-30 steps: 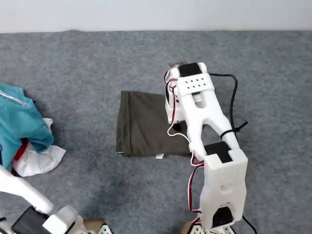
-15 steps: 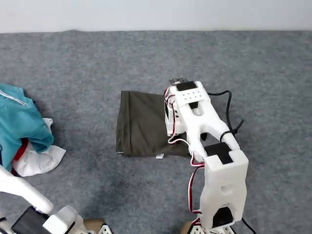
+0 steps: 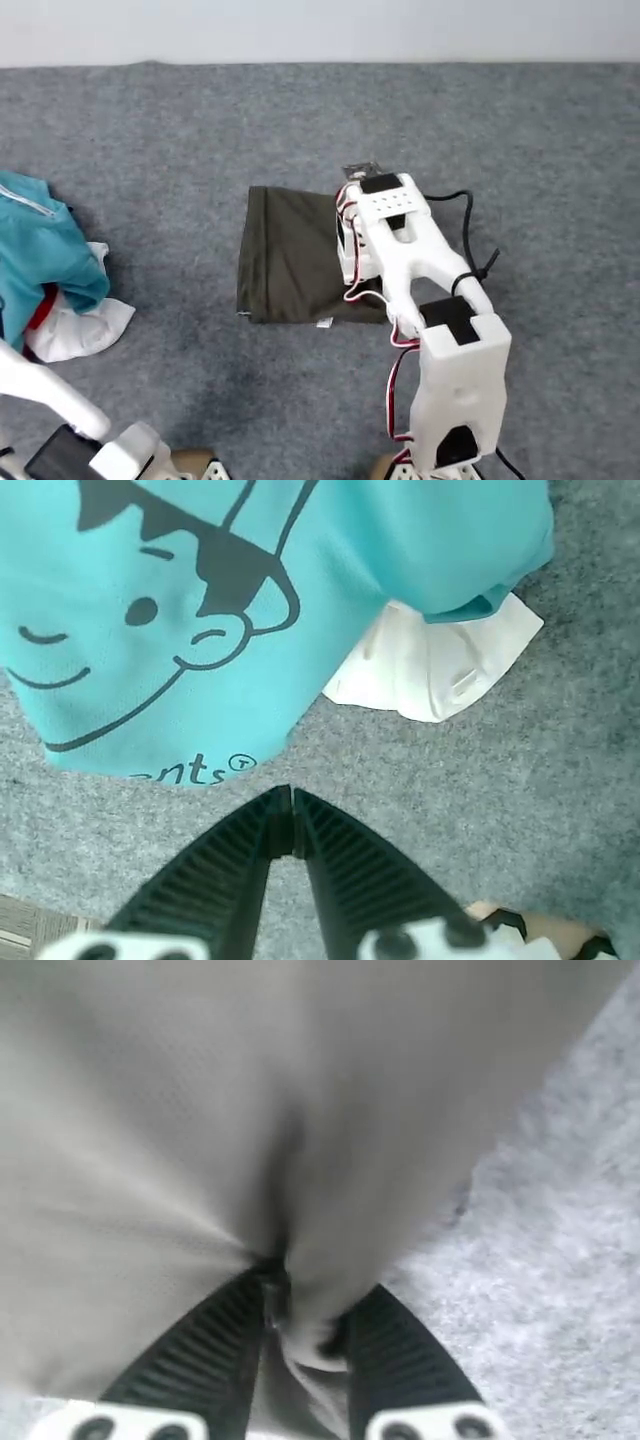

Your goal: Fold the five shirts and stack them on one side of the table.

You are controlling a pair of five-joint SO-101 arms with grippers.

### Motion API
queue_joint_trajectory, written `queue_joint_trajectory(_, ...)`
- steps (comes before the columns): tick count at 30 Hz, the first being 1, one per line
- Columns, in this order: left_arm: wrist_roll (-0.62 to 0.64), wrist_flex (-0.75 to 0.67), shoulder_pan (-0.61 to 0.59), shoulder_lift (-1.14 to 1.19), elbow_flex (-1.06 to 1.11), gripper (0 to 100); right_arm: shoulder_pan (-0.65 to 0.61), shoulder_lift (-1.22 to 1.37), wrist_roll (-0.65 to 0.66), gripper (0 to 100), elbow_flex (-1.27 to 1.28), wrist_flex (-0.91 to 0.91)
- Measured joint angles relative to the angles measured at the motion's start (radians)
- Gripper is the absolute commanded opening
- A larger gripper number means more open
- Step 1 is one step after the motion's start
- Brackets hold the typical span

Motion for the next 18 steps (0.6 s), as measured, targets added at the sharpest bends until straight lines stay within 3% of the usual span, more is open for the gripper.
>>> queue_joint_trajectory(3, 0.0, 0.0, 0.0, 0.0, -0.002, 1, 0.025, -0.021, 0.04, 0.9, 0.0, 0.025)
queue_joint_trajectory(7, 0.0, 0.0, 0.0, 0.0, -0.002, 1, 0.103, -0.118, 0.192, 0.9, 0.021, 0.063)
queue_joint_trajectory(12, 0.0, 0.0, 0.0, 0.0, -0.002, 1, 0.267, -0.206, 0.562, 1.0, 0.015, 0.057)
queue_joint_trajectory(18, 0.0, 0.0, 0.0, 0.0, -0.002, 1, 0.442, -0.163, 0.953, 0.9, -0.143, -0.092)
